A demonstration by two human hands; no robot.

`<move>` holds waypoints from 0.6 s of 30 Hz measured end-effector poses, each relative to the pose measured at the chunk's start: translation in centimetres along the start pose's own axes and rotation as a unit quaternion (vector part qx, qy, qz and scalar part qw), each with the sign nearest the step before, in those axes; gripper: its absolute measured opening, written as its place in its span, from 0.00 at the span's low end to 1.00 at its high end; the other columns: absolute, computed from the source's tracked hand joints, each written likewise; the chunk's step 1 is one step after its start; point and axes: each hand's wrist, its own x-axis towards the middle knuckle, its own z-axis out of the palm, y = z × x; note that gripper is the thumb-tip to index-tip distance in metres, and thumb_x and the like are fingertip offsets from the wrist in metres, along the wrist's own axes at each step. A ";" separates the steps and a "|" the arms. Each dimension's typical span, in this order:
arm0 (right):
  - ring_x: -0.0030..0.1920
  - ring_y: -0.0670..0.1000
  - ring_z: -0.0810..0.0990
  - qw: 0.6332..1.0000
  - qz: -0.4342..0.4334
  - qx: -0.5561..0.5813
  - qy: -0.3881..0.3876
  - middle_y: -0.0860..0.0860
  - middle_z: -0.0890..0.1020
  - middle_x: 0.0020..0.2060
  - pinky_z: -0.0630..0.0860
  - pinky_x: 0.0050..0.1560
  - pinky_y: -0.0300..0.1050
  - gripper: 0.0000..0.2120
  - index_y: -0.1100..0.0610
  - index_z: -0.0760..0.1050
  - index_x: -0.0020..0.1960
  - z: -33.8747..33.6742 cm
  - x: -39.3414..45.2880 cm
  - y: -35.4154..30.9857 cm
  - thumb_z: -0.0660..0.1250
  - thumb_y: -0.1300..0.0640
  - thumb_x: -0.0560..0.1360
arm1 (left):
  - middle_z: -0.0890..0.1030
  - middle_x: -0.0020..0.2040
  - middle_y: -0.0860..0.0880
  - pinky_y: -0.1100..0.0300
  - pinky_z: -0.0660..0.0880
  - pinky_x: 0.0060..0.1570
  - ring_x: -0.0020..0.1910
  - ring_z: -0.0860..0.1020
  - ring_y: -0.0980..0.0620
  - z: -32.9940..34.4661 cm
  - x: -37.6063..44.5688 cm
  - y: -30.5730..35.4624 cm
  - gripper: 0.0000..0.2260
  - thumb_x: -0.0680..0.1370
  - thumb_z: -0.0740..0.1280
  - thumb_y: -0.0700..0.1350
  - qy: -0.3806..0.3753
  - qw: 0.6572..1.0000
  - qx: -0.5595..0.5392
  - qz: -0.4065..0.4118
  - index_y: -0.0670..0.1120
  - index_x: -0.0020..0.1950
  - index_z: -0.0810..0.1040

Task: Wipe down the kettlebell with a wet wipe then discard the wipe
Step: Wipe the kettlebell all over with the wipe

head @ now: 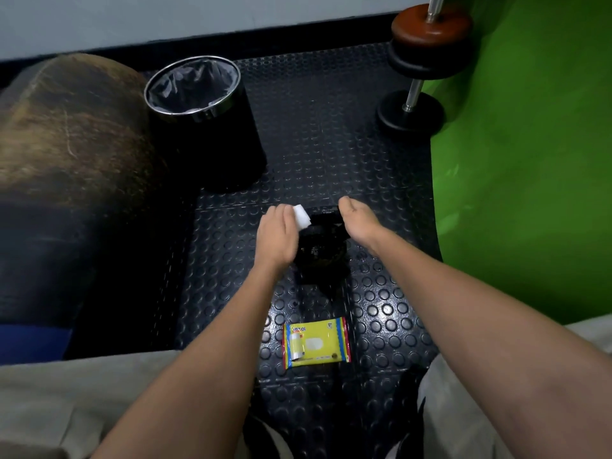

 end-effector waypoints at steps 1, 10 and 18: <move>0.58 0.55 0.75 1.000 -0.001 0.001 -0.006 0.57 0.79 0.59 0.70 0.58 0.50 0.22 0.60 0.75 0.62 0.1 -0.2 -0.3 0.49 0.48 0.83 | 0.74 0.45 0.47 0.54 0.65 0.49 0.47 0.70 0.47 -0.1 -0.1 -0.7 0.16 0.86 0.50 0.47 0.009 0.997 -0.053 -0.060 0.42 0.45 0.71; 0.66 0.55 0.72 0.998 0.026 0.047 0.020 0.56 0.72 0.72 0.67 0.63 0.48 0.23 0.58 0.69 0.72 0.6 -0.5 -0.7 0.51 0.48 0.84 | 0.75 0.48 0.46 0.52 0.65 0.49 0.49 0.71 0.46 -0.6 1.7 -0.3 0.14 0.84 0.51 0.46 -0.059 0.976 -0.093 -0.186 0.43 0.45 0.71; 0.61 0.54 0.75 0.997 0.021 0.061 0.034 0.54 0.77 0.64 0.67 0.57 0.46 0.18 0.55 0.74 0.63 0.4 0.0 0.5 0.51 0.48 0.83 | 0.76 0.43 0.46 0.48 0.68 0.49 0.45 0.74 0.44 0.4 0.3 0.2 0.18 0.84 0.48 0.49 0.002 1.000 0.028 -0.006 0.47 0.39 0.68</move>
